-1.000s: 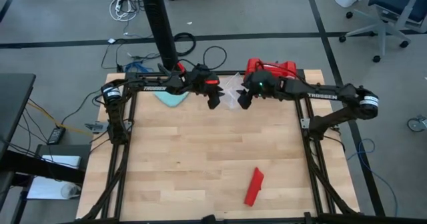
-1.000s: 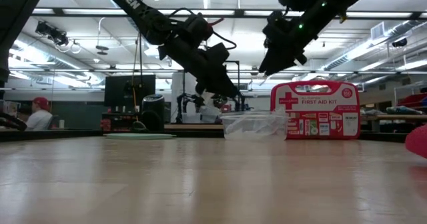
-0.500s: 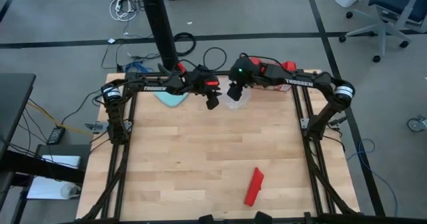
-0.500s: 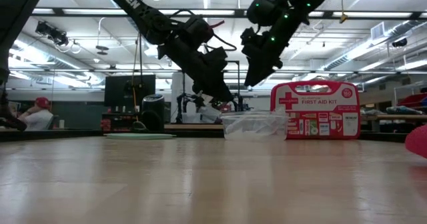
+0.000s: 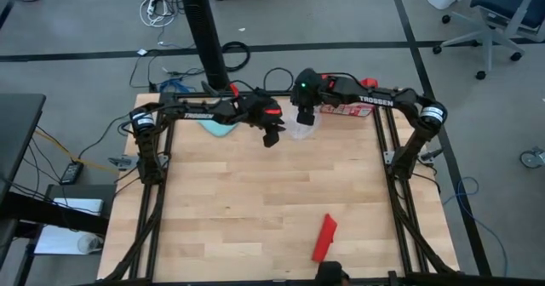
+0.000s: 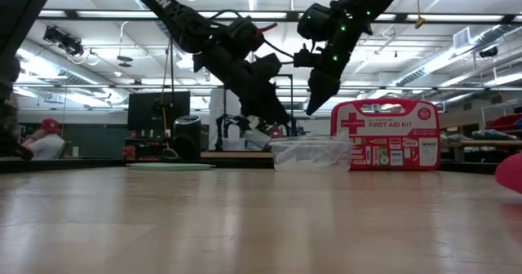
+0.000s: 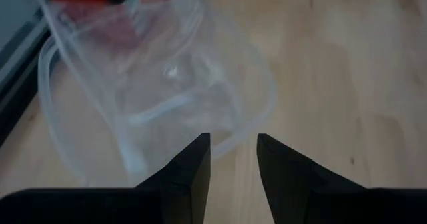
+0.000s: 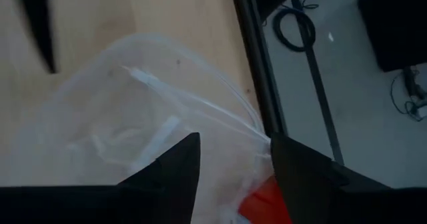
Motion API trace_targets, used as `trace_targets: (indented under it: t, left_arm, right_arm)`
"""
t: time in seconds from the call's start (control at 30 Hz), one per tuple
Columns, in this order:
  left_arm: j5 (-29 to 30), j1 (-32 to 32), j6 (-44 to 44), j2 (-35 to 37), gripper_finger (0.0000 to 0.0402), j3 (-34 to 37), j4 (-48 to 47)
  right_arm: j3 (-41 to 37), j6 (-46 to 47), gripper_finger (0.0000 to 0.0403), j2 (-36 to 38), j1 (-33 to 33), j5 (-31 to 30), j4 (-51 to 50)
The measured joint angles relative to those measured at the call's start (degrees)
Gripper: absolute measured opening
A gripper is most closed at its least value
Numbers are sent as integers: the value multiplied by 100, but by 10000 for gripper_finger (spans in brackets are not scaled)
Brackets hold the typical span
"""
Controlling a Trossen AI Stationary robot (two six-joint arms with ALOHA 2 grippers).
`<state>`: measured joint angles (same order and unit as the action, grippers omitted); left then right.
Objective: Roll bandage
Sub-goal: Open the transparent zip bag
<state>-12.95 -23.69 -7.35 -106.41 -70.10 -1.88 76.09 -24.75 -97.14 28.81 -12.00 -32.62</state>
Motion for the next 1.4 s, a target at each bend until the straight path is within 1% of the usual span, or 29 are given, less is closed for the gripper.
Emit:
trace_targets:
  t: [0.1, 0.23, 0.43, 0.63, 0.77, 0.87, 0.93, 1.07, 1.13, 1.17, 1.23, 1.3, 1.4]
  left_arm:
    - [82, 23, -108, 2, 127, 2, 266]
    - [147, -75, -134, 4, 127, 2, 527]
    - [-200, -46, -137, 4, 127, 3, 840]
    - [-214, 411, -213, 4, 127, 6, 1009]
    - [-121, 776, -324, 4, 127, 6, 1229]
    - [-88, 913, -193, 4, 127, 8, 1564]
    - [-145, 1009, 21, 7, 127, 149, 2143]
    - [-274, 1210, 361, 9, 127, 842, 3866]
    - [-201, 1237, 463, 9, 127, 1181, 4556]
    - [-134, 1240, 507, 9, 127, 1321, 4756]
    - [76, 1191, 662, 46, 127, 1530, 4841]
    - [196, 1079, 789, 169, 127, 1635, 4582]
    - [352, 839, 822, 553, 127, 1720, 3961]
  right_arm:
    - [0, -180, 174, -5, 88, 143, -50]
    - [0, -75, 173, -11, 144, 302, -142]
    - [0, -260, 179, -11, 208, 388, -10]
    - [0, -274, 183, -11, 587, 1172, 291]
    - [0, -490, 183, -11, 807, 1394, 324]
    - [0, -629, 184, -18, 891, 1481, 213]
    - [0, -674, 184, -22, 902, 1488, 116]
    - [0, -644, 185, -24, 897, 1517, -67]
    - [0, -637, 185, -24, 881, 1569, -108]
    - [0, -637, 185, -24, 872, 1597, -118]
    - [0, -644, 185, -24, 851, 1620, -111]
    - [0, -677, 185, -24, 845, 1618, -118]
    - [0, -691, 185, -26, 817, 1619, -210]
